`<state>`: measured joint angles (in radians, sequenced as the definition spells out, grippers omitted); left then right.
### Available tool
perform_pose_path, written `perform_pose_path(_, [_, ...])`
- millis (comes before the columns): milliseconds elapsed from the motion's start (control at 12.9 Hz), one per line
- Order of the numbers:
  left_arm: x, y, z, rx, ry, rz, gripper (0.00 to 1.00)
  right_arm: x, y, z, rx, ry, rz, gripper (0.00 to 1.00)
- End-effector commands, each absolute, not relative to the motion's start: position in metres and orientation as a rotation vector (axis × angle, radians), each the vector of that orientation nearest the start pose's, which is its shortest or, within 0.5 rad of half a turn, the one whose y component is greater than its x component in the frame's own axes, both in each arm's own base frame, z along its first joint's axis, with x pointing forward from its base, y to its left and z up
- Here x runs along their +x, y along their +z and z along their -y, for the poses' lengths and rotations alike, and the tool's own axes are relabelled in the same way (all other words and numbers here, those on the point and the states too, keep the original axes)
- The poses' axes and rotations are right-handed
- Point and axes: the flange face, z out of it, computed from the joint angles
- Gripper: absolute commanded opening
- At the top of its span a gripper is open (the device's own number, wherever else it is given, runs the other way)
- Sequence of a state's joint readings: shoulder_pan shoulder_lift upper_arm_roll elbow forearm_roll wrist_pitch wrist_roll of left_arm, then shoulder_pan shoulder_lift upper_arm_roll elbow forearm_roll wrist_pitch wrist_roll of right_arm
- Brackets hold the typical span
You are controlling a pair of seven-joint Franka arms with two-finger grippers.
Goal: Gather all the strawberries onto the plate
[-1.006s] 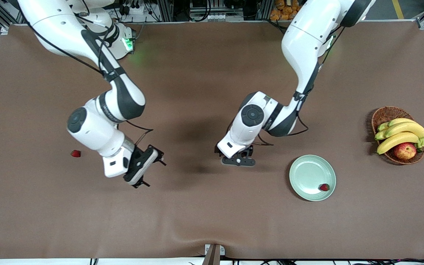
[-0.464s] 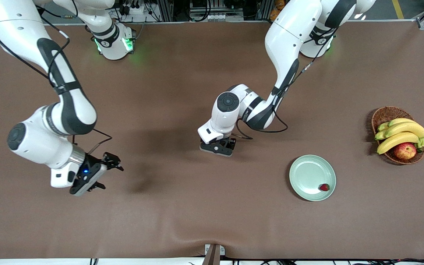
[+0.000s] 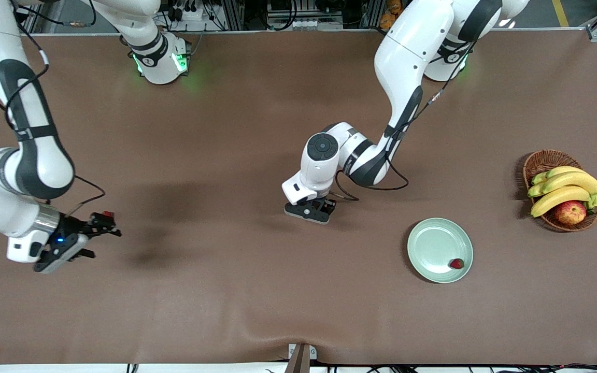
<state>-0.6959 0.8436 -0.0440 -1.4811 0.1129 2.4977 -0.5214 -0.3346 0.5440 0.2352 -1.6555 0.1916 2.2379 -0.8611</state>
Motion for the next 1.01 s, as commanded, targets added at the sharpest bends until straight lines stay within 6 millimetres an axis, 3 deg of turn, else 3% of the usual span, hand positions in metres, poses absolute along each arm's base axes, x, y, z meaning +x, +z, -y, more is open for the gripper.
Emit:
perform_pose_path(0, [0.549, 0.188, 0.489, -3.155, -0.298, -0.469, 0.63, 0.666, 0.302, 0.108, -2.806, -0.21, 0.849, 1.0])
perform_pose_path(155, [0.547, 0.185, 0.488, -3.151, -0.285, -0.467, 0.57, 0.661, 0.29, 0.13, -2.834, -0.179, 0.8, 1.0])
perform_pose_path(232, [0.547, 0.184, 0.488, -3.15, -0.283, -0.469, 0.49, 0.659, 0.284, 0.137, -2.846, -0.163, 0.767, 1.0])
perform_pose_path(309, [0.547, 0.183, 0.488, -3.15, -0.283, -0.469, 0.42, 0.657, 0.277, 0.141, -2.859, -0.14, 0.709, 1.0])
perform_pose_path(464, [0.547, 0.183, 0.487, -3.151, -0.28, -0.463, 0.38, 0.651, 0.262, 0.146, -2.886, -0.075, 0.58, 1.0])
perform_pose_path(696, [0.549, 0.191, 0.487, -3.148, -0.285, -0.471, 0.1, 0.64, 0.247, 0.151, -2.935, 0.009, 0.442, 1.0])
perform_pose_path(851, [0.564, 0.208, 0.469, -3.133, -0.254, -0.426, 0.09, 0.633, 0.242, 0.144, -2.967, 0.135, 0.346, 1.0])
perform_pose_path(928, [0.576, 0.221, 0.453, -3.127, -0.242, -0.395, 0.09, 0.632, 0.239, 0.131, -2.982, 0.203, 0.307, 1.0])
